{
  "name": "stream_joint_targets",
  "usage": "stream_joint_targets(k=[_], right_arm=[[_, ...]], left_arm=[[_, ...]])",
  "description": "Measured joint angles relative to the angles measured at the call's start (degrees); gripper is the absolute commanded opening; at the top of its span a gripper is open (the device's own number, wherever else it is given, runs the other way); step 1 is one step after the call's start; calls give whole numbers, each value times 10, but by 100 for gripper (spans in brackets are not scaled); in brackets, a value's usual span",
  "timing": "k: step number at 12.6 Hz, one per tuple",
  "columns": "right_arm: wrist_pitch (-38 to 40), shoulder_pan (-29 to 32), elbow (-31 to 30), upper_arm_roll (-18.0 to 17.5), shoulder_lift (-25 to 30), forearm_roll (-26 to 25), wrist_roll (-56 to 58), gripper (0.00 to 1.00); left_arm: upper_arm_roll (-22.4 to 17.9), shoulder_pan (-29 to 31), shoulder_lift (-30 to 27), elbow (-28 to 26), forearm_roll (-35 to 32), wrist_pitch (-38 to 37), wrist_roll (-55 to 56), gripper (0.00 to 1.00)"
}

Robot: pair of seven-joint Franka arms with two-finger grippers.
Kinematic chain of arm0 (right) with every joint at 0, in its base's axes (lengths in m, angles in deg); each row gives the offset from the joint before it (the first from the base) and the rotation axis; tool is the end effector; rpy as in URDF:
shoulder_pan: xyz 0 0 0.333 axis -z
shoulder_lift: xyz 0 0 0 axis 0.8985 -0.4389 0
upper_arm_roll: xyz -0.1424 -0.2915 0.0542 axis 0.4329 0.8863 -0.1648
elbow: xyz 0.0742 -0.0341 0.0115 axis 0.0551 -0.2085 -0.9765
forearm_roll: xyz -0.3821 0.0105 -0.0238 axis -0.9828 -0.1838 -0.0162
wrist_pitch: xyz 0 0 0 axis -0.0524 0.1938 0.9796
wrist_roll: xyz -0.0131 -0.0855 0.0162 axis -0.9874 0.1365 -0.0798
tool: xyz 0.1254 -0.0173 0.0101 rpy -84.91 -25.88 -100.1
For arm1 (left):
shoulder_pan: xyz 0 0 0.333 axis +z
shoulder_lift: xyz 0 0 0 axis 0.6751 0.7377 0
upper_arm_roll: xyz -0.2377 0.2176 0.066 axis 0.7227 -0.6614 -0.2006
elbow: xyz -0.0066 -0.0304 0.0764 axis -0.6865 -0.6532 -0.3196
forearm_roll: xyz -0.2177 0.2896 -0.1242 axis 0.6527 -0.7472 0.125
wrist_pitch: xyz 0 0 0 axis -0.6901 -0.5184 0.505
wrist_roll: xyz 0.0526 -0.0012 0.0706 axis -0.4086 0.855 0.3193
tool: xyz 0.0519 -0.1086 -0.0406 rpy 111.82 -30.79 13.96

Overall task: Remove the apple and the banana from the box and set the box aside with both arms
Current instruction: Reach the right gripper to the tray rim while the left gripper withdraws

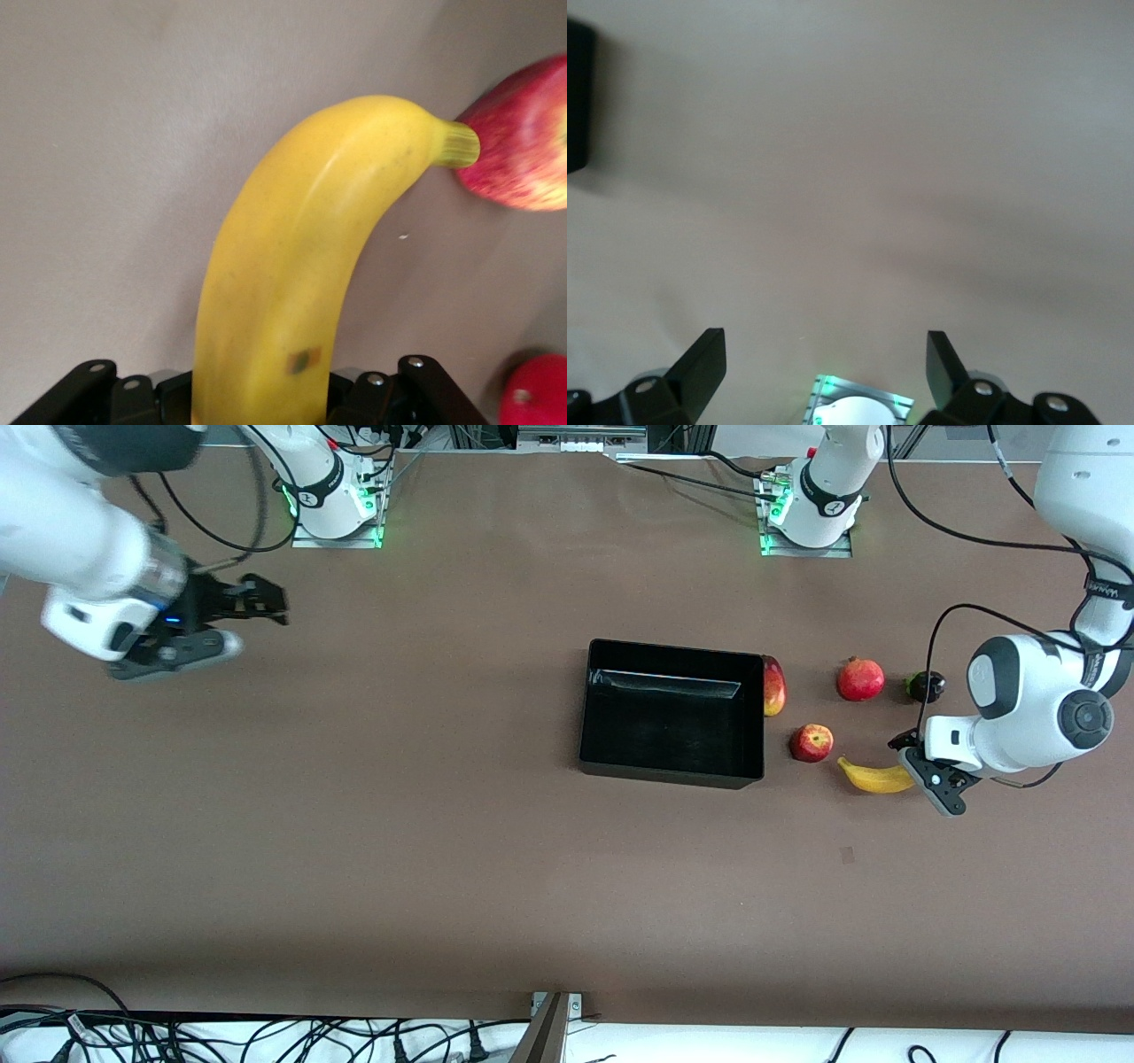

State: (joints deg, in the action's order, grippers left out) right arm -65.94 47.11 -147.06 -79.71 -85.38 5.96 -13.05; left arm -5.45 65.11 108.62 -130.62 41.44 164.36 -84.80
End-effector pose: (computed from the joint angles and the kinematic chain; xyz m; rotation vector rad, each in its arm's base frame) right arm 0.5278 0.1513 0.5418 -3.0269 -0.4474 0.3617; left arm 0.6017 0.1045 0.2087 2.7169 -1.4156 -0.1013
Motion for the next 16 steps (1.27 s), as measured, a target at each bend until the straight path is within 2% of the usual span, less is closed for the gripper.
stream_joint_targets(k=[4,5,6,8,10,12,14,16], right_arm=[[-18,-73,2,-1,-44,50,-132,100],[-45,-94,4,-1,-60,53,-162,100],[-80,-115,5,-1,-79,54,-189,100],[-171,-164,6,-2,-128,55,-254,100],[-292,-223,10,-2,-188,55,-372,100],[-379,-259,16,-2,-239,55,-440,100],[-413,-277,31,-2,-266,55,-518,100],[-427,-291,37,-1,-277,55,-551,100]], left_arm=[[-8,1,37,6,-31,36,-18,0],[-9,1,41,7,-32,38,-22,43],[-9,1,43,8,-32,38,-24,99],[-10,1,44,9,-32,39,-24,100],[-13,1,42,13,-32,39,-17,100],[-15,1,32,10,-32,39,27,100],[-15,1,-4,-16,-32,39,85,100],[-14,0,-71,-42,-32,34,116,100]])
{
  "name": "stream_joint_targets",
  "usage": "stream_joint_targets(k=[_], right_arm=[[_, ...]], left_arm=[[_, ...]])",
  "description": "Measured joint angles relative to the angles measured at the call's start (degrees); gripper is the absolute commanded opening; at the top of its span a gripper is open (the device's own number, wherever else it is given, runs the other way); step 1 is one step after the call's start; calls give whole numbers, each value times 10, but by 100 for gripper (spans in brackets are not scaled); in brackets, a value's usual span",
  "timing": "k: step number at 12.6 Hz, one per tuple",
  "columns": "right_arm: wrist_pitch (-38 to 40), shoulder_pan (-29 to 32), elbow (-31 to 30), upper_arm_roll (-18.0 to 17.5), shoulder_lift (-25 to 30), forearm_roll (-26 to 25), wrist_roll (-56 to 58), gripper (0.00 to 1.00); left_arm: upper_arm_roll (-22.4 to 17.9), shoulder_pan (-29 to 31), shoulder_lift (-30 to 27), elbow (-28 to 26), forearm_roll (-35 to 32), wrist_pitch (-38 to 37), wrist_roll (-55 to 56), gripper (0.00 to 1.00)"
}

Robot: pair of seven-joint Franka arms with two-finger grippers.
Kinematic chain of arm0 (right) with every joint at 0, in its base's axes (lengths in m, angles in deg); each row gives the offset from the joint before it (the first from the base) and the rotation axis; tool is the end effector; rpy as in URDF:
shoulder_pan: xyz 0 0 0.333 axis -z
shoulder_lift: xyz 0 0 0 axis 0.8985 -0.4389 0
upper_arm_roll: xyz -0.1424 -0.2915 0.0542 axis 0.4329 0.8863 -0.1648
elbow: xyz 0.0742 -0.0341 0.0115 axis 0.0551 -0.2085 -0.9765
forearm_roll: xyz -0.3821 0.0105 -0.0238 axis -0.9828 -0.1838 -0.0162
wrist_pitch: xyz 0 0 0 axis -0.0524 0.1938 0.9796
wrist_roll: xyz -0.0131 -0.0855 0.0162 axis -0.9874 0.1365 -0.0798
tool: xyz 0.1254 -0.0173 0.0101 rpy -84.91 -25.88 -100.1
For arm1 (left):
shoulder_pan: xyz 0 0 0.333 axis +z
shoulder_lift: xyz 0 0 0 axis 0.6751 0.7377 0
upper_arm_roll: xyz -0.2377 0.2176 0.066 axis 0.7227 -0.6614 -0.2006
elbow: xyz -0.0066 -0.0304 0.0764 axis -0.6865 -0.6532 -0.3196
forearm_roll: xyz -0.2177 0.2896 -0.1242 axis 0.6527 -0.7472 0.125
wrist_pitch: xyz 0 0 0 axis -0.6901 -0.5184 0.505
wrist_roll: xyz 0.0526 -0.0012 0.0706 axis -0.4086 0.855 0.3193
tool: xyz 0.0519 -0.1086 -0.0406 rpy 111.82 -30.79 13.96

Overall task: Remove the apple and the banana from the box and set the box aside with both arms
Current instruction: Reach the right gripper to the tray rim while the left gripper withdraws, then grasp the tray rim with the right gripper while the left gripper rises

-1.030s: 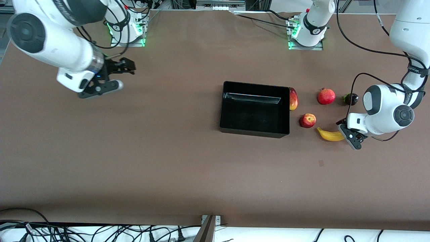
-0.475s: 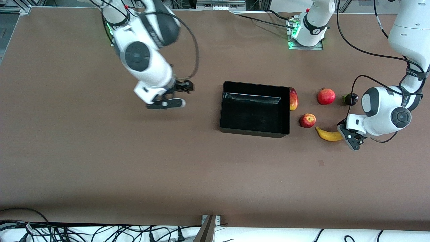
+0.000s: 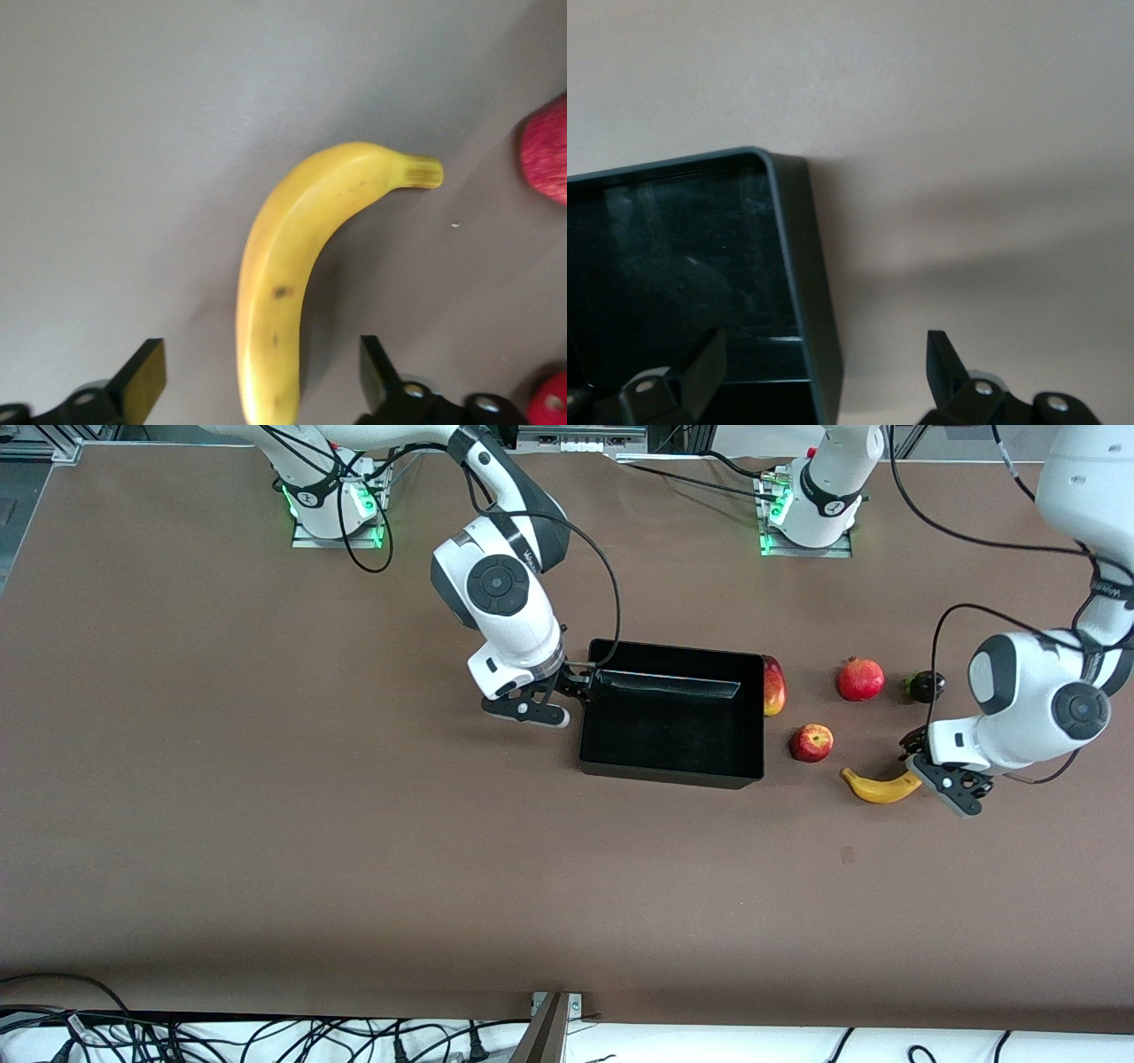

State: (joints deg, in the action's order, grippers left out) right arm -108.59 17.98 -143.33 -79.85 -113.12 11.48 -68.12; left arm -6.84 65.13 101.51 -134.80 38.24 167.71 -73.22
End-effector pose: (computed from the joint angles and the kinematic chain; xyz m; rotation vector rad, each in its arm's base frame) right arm 0.5013 0.5006 0.3217 -2.9551 0.3764 0.0514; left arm 0.5926 0.1175 0.2576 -2.8613 1.1829 0.0277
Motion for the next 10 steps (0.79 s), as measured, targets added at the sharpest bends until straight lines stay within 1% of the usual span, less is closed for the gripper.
stream_joint_targets(k=[2,3,5,7,8,9,10], right_arm=[[-30,-20,0,0,-25,-4,-7,100],[-44,-28,0,0,-42,-13,-7,100],[-57,-32,1,1,-66,-38,-7,100],[-62,-33,1,2,-74,-43,-7,100],[-73,-36,1,2,-79,-43,-7,100],[-85,-39,1,2,-84,-44,-7,87],[-92,-43,1,2,-90,-45,-7,66]], left_arm=[[4,-11,-90,-7,0,-58,6,100],[7,-28,-135,-7,0,-100,15,100],[13,-70,-222,-4,0,-202,73,100],[15,-99,-285,18,0,-301,123,100],[15,-104,-302,40,8,-340,143,100],[15,-106,-311,68,28,-374,157,100],[13,-105,-312,96,50,-401,163,100]])
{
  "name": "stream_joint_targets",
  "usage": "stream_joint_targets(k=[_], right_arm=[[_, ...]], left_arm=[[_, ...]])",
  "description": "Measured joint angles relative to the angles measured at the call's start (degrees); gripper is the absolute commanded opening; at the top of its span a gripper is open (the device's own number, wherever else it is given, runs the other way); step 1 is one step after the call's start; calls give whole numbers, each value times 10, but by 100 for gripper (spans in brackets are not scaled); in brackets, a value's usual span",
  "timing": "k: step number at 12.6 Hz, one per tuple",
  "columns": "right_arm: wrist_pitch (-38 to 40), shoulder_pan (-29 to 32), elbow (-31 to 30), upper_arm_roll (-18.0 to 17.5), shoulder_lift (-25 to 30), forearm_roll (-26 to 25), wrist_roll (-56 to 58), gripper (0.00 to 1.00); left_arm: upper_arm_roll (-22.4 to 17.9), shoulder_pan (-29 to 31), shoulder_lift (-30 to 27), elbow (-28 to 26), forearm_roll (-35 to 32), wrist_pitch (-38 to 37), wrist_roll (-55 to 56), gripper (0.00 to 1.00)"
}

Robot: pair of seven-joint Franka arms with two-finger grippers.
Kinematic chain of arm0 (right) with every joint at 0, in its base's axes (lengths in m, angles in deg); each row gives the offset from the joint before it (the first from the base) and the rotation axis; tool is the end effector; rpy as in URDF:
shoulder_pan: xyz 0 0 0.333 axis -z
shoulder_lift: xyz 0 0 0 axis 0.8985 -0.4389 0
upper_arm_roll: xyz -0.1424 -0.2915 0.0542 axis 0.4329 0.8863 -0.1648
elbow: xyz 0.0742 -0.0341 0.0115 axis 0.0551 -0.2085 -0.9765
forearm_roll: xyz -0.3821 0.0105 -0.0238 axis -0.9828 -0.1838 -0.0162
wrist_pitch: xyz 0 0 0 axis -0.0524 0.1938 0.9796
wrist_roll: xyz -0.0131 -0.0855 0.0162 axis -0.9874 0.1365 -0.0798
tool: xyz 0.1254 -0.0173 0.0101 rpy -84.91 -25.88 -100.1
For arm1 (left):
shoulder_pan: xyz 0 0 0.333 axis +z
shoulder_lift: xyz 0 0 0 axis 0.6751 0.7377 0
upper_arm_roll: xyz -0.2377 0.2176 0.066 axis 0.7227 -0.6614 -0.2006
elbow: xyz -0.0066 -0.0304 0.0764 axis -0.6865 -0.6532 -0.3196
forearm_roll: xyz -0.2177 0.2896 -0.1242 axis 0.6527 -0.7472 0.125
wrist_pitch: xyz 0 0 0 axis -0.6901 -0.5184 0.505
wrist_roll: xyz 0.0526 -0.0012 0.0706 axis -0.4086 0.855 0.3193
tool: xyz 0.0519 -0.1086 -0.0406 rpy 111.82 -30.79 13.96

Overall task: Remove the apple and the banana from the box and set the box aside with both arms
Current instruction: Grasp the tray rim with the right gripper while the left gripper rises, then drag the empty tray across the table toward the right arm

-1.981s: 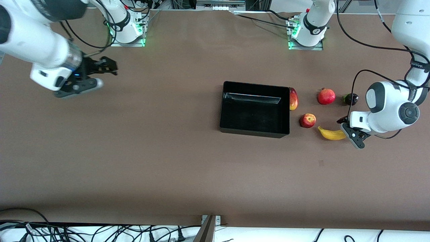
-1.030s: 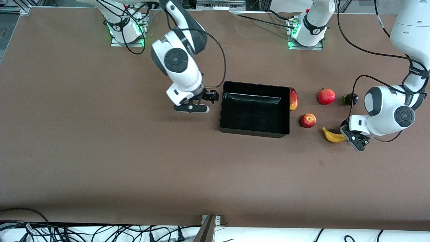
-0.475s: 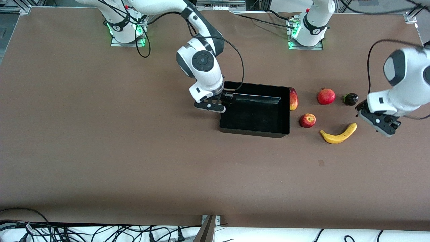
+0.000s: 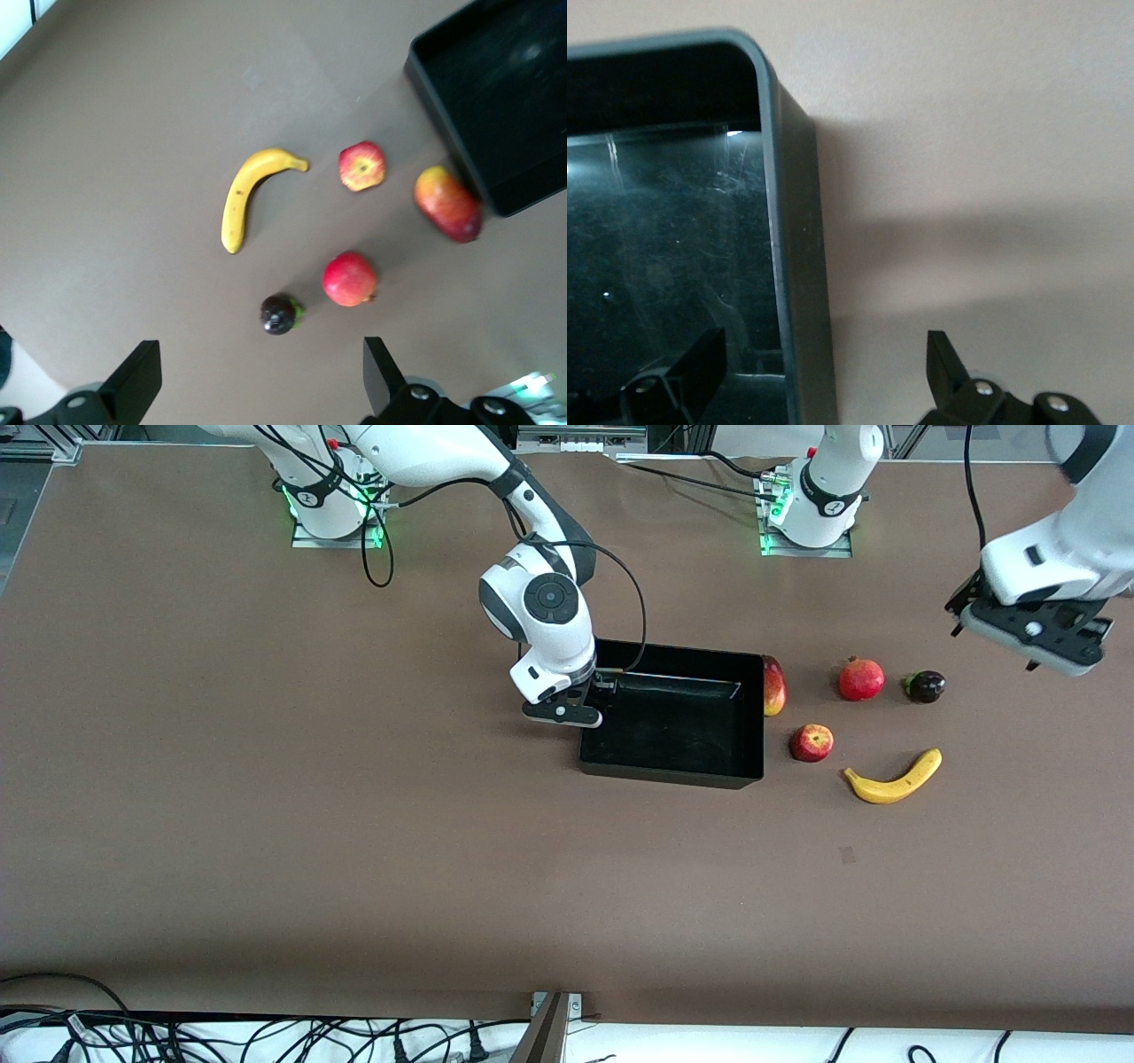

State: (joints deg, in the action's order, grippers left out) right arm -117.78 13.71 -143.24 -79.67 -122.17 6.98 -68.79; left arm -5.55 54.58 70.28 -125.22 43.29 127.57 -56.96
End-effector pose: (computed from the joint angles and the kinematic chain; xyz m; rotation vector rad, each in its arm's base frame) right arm 0.4750 0.5383 0.2252 -3.0196 0.2382 -0.0377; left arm 0.5061 -0.0067 0.5771 -2.8767 0.8767 0.0544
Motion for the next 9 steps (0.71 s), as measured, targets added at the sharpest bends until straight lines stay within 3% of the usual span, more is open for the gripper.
stream_joint_targets(k=[2,3,6,9], right_arm=[[-13,-12,0,0,-13,-2,0,10],[-16,-16,0,1,-17,-2,0,1],[-18,-17,3,6,-17,-2,0,0],[-18,-16,7,11,-16,-2,3,0]], left_arm=[[-3,0,2,46,31,-40,13,100],[-4,0,3,61,37,-55,33,100],[-4,0,16,90,40,-92,75,100],[-6,0,65,119,40,-102,83,100]])
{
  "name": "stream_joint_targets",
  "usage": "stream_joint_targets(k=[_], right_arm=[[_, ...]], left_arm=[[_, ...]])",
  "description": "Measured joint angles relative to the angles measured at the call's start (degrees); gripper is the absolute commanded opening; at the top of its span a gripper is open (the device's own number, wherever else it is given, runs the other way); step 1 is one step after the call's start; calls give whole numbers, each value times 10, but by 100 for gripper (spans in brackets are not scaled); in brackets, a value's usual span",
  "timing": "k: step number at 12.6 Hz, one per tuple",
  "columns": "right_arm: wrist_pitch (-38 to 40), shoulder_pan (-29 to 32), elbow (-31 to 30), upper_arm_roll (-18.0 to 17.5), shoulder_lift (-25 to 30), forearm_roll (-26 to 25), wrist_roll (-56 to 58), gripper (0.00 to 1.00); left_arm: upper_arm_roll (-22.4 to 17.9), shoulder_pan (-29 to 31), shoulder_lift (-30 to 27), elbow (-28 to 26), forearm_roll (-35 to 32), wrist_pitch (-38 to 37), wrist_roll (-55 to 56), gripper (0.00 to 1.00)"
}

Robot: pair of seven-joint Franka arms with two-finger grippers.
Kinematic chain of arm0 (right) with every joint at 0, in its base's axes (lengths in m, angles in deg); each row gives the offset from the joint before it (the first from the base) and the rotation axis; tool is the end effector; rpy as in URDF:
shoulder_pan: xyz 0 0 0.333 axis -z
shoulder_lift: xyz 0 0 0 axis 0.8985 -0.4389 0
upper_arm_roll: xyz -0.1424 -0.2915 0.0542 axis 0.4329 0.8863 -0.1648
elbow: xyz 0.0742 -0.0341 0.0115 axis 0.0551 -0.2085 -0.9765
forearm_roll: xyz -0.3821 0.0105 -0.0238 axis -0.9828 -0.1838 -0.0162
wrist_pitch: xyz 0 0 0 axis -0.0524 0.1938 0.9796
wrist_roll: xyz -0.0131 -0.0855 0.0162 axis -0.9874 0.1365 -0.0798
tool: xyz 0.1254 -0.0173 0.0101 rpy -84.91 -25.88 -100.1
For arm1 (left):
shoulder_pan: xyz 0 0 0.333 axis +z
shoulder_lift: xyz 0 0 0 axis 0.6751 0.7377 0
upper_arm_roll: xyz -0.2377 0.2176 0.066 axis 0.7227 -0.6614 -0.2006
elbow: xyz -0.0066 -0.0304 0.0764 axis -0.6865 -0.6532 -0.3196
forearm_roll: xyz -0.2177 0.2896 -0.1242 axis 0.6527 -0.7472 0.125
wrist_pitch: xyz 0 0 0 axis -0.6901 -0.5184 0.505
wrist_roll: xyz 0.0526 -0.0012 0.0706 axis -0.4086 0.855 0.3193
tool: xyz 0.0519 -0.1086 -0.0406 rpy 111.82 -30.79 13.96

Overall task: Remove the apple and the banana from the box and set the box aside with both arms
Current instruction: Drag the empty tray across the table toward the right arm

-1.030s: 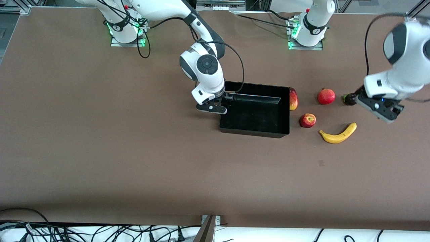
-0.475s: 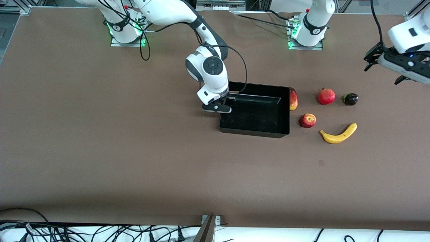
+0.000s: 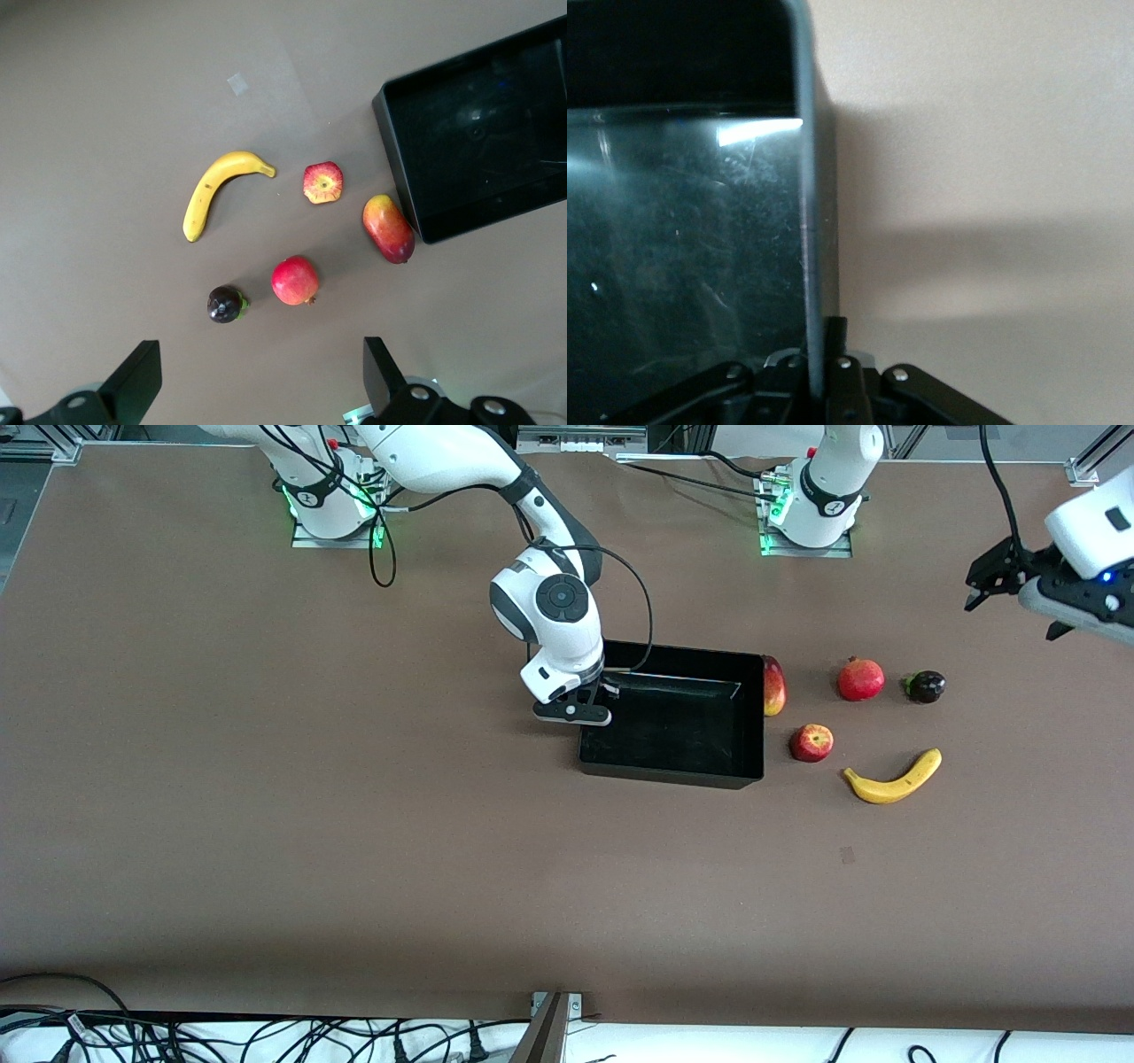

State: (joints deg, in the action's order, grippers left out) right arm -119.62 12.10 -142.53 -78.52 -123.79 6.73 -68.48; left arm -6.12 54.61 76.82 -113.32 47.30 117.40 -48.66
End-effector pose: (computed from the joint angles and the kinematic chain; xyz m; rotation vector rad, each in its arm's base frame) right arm 0.4721 0.5466 0.2139 -3.0200 0.2049 -0.0761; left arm 0.5277 -0.0038 0.6002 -3.0429 0.6551 0.1354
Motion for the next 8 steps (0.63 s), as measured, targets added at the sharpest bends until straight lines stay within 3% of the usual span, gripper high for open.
stream_joint_targets(k=[4,8], right_arm=[[9,14,3,8,11,0,12,0],[106,55,9,16,84,0,48,0]], left_arm=[[-1,0,31,10,0,-1,9,100],[-2,-2,30,16,2,-11,38,100]])
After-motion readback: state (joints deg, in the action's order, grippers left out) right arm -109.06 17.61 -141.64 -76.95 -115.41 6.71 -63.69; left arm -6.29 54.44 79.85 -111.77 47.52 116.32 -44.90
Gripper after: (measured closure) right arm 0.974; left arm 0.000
